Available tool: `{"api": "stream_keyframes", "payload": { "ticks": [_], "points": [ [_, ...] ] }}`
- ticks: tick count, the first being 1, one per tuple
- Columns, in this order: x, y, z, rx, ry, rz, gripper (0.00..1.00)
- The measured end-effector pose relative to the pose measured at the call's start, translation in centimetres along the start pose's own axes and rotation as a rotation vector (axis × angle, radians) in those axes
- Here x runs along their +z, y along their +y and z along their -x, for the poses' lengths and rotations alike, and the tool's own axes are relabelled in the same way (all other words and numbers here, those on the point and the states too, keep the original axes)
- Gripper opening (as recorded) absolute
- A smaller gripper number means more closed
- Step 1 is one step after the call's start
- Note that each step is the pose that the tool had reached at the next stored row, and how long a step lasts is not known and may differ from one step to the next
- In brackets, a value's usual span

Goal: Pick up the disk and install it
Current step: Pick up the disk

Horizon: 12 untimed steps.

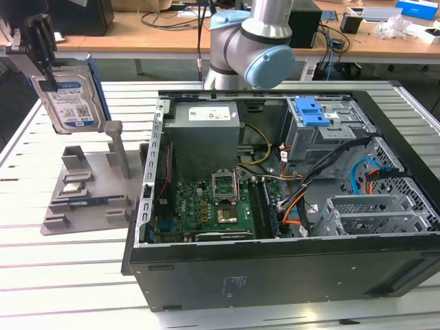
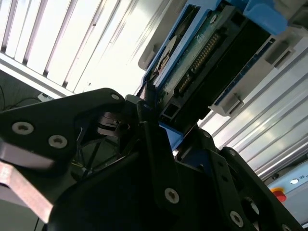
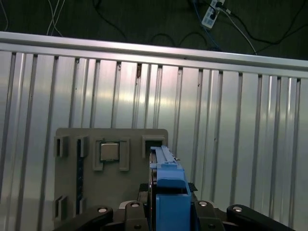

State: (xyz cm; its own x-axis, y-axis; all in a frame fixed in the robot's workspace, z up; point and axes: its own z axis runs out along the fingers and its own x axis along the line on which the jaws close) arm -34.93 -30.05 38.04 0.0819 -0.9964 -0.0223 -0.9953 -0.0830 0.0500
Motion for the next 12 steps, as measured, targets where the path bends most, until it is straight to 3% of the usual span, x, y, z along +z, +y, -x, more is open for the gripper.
{"api": "stream_keyframes", "payload": {
  "ticks": [4, 12],
  "points": [
    [-0.95, 0.05, 0.05, 0.000, 0.0000, 0.0000, 0.37],
    [-2.13, 0.10, 0.13, 0.000, 0.0000, 0.0000, 0.37]
  ]
}}
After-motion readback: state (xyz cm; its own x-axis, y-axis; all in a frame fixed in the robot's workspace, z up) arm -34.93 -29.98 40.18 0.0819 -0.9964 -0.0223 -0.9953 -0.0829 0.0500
